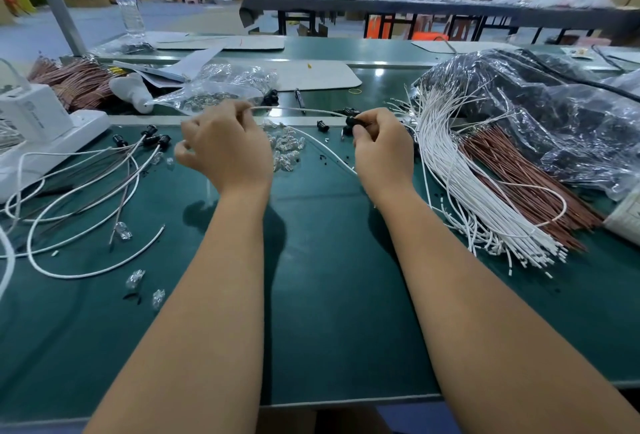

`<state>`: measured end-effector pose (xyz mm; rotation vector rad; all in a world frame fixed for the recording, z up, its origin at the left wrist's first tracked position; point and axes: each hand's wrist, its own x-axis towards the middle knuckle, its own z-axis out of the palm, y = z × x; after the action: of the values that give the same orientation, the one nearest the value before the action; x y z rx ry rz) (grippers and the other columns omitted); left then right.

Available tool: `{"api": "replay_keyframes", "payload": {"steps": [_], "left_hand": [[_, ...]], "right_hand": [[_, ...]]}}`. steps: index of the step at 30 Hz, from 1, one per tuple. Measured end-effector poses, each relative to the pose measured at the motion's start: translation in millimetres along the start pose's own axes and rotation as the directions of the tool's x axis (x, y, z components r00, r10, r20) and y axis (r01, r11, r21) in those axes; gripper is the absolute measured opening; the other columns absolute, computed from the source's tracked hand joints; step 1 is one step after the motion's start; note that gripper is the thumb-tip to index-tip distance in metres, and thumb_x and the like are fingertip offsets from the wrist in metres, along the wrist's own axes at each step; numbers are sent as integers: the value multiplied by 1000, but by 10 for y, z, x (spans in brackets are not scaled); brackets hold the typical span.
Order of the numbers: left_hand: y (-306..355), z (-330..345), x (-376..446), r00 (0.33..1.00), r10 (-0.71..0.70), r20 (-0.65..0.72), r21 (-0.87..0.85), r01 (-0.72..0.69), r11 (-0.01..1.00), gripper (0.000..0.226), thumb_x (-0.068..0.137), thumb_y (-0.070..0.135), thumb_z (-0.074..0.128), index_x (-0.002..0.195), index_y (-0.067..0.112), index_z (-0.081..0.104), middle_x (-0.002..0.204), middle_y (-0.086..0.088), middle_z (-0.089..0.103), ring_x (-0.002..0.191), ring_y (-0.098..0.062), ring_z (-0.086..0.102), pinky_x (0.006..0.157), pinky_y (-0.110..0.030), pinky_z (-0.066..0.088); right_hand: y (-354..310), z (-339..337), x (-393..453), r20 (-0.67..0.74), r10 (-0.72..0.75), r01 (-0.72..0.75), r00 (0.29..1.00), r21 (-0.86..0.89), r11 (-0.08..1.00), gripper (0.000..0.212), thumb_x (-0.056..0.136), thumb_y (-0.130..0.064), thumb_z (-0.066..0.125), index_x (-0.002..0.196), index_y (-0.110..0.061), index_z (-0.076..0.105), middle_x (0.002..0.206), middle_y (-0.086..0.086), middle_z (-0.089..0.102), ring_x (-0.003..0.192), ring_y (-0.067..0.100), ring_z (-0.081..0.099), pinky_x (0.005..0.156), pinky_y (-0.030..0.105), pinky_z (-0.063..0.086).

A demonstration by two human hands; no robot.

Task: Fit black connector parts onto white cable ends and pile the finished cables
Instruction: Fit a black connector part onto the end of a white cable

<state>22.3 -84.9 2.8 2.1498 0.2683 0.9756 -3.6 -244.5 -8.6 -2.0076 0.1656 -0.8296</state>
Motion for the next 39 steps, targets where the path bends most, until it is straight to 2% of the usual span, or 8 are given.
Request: {"api": "replay_keyframes", "payload": {"steps": [3,6,9,14,21,28,35,39], "left_hand": [[16,25,-68,986,121,115,102,-133,986,29,92,16,50,112,27,67,120,4,62,121,-24,39,102,-44,20],[121,83,-194,888,394,236,-7,-404,915,33,88,13,52,115,27,67,119,5,63,121,-22,41,100,-37,20],[172,137,-237,811,504,299,-93,-500,861,28,93,15,50,112,21,69,109,-2,69,111,-27,50,92,-36,32],[89,144,-198,884,356,302,-129,-332,934,29,93,9,47,109,16,70,107,-7,69,108,-30,52,88,-36,41],[-121,91,-51,971,66,228,-81,-49,995,31,95,9,44,109,19,69,107,-7,70,106,-31,56,90,-39,45],[58,120,-189,861,379,340,-301,-282,911,21,90,12,56,103,14,73,101,-1,72,96,-17,64,86,-24,45],[59,144,-173,843,272,464,-374,-91,923,16,87,13,58,91,13,73,74,5,67,68,-7,59,66,-21,44],[46,156,-156,836,236,495,-383,-34,923,17,88,13,57,92,9,74,74,-5,68,68,-18,58,67,-30,47]], "right_hand": [[16,17,-7,29,-12,13,1000,-22,1000,10,94,-12,56,99,-17,63,71,-16,53,72,11,53,67,24,38],[-25,47,-47,93,-80,81,992,-10,997,11,91,-12,57,93,-22,62,67,-14,54,64,3,52,60,22,38],[-54,88,-72,163,-135,141,977,-31,989,10,90,-12,58,96,-17,64,63,-15,50,62,2,49,61,27,35],[-76,80,-72,191,-95,132,977,-191,973,11,94,-17,55,103,-18,61,74,-5,58,77,22,54,66,34,44],[-28,52,-65,160,-9,50,987,-256,965,13,94,-16,54,105,-17,61,96,2,67,88,24,59,74,36,49],[-32,90,-83,231,-32,36,972,-11,999,7,89,-14,61,91,-21,62,73,-5,62,73,17,58,71,31,46],[-35,84,-85,272,-46,39,961,31,999,7,89,-16,63,95,-20,65,76,1,64,65,12,54,64,27,45],[-24,61,-78,215,-37,31,976,29,999,13,85,-14,68,93,-23,62,73,-8,55,65,6,51,62,18,42]]}}
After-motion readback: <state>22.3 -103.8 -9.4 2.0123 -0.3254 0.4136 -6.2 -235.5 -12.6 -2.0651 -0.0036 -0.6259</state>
